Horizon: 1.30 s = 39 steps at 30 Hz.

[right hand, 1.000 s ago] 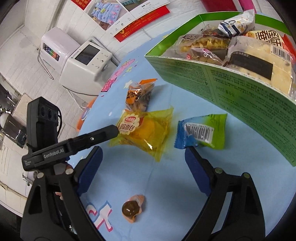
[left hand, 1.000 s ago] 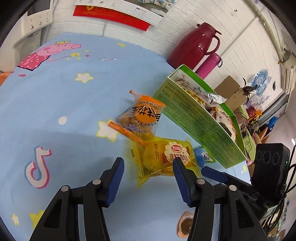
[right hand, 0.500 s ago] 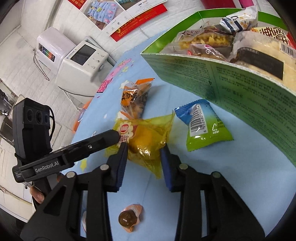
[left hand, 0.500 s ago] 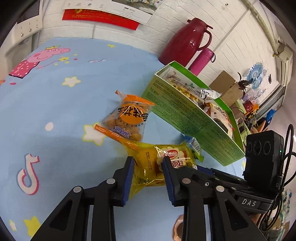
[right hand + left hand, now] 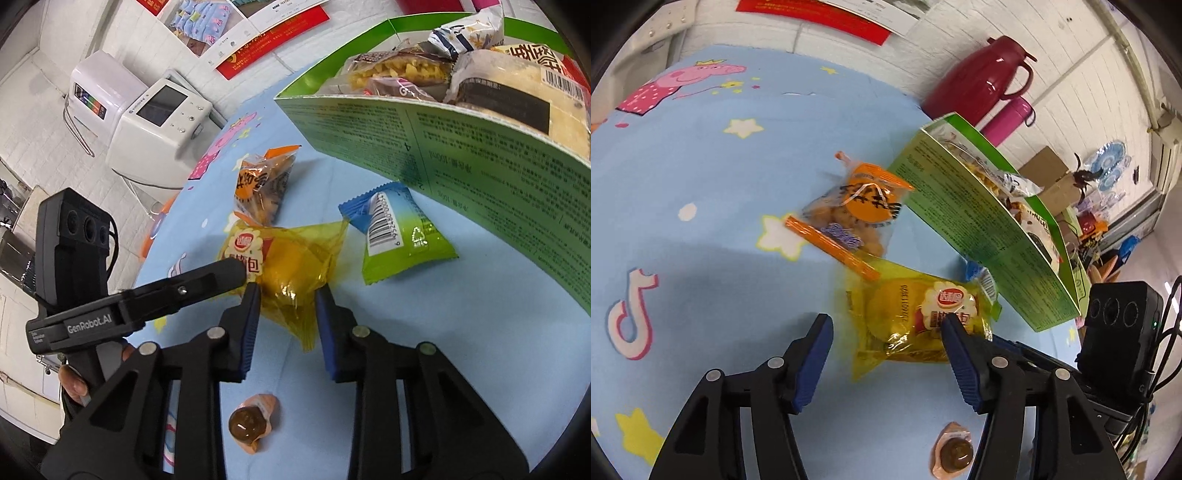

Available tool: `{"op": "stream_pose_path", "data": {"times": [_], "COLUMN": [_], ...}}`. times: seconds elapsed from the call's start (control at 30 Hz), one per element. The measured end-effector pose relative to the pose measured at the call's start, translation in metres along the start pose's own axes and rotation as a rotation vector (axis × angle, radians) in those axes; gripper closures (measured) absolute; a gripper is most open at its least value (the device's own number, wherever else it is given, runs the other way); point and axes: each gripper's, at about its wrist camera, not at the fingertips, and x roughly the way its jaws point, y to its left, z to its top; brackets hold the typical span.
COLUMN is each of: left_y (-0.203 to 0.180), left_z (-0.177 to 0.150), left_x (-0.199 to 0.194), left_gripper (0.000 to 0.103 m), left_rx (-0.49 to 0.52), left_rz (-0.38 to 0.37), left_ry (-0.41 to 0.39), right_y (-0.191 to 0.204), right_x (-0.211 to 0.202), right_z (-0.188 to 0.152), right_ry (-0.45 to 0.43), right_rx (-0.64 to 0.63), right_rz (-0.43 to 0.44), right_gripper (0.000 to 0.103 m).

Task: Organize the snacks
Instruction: 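Grasp the yellow cake bag with both grippers together, then carry the yellow bag into the green box and open both grippers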

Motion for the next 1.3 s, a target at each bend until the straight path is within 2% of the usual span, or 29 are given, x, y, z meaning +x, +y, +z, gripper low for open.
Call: {"op": "stream_pose_path", "data": {"times": [0.03, 0.13, 0.33, 0.5, 0.83, 1.03, 1.27, 1.3], "left_y": [-0.006, -0.024, -0.066, -0.108, -0.181, -0.208, -0.223, -0.222], "left_z": [-0.001, -0.003, 0.008, 0.032, 0.078, 0.092, 0.113, 0.113], "left_x": [0.002, -0.003, -0.037, -0.047, -0.001, 0.04, 0.087, 0.09], "left_gripper": [0.057, 0.064, 0.064, 0.064, 0.064, 0.064, 0.064, 0.062], "left_rx": [0.009, 0.038, 0.115, 0.178, 0.246, 0.28, 0.292, 0.295], "left_rz": [-0.015, -0.008, -0.05, -0.081, -0.158, -0.157, -0.116, -0.103], "left_ry": [0.018, 0.01, -0.076, -0.12, -0.092, -0.053, -0.019, -0.019], "right_y": [0.002, 0.008, 0.025, 0.019, -0.031, -0.072, -0.113, -0.115], "right_x": [-0.004, -0.023, -0.074, -0.109, -0.16, -0.166, -0.157, -0.155], "right_z": [-0.001, -0.001, 0.01, 0.026, 0.057, 0.068, 0.084, 0.084], "right_ry": [-0.015, -0.07, -0.219, -0.306, -0.416, -0.433, -0.433, -0.436], "right_rx": [-0.01, -0.043, -0.117, -0.123, -0.063, -0.007, 0.02, 0.011], "right_rz": [-0.017, -0.032, -0.031, -0.038, -0.102, -0.129, -0.191, -0.213], "right_gripper": [0.07, 0.07, 0.07, 0.071, 0.071, 0.071, 0.07, 0.061]}}
